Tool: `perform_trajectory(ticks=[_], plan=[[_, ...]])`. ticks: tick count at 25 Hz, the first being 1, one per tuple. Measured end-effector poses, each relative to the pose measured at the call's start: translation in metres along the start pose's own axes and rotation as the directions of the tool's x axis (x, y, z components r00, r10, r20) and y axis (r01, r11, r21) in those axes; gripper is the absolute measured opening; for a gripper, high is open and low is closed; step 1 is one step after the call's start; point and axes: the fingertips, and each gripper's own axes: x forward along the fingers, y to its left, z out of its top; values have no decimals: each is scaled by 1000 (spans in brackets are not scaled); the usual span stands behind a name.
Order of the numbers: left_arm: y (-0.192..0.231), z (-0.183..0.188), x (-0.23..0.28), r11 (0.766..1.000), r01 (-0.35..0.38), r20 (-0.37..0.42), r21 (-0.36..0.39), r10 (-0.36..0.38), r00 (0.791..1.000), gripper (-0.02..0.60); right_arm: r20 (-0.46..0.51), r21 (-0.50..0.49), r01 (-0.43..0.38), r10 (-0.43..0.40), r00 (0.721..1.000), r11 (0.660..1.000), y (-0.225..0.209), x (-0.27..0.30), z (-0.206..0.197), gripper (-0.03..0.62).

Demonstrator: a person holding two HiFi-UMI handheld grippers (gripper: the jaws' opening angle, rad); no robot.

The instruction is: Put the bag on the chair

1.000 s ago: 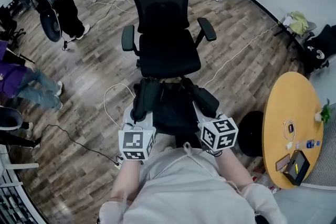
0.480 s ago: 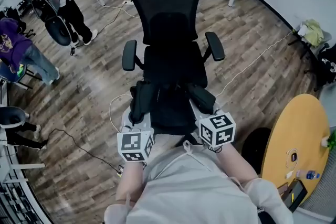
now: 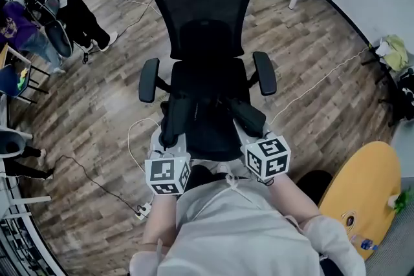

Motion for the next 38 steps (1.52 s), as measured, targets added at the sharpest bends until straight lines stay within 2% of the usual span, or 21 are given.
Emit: perform_trajectory(ticks=[10,24,30,38], plan=[[44,-18,99,998,37,-93,-56,-42,995,31,-85,59,36,-31,996,998,-48,88,14,28],[116,-35,278,985,151,-190,-87,-165,968,31,-122,129,135,-119,985,982,-126,238,43,28],[142,-71,340,979,171,-246,-107,-193,950,31,-156,135,169,-148,977,976,-158,298,31,29],[159,-138,404,973,195,-351,-120,-226,909,31,-223,145,199,-164,961,969,-198,365,-11,28]])
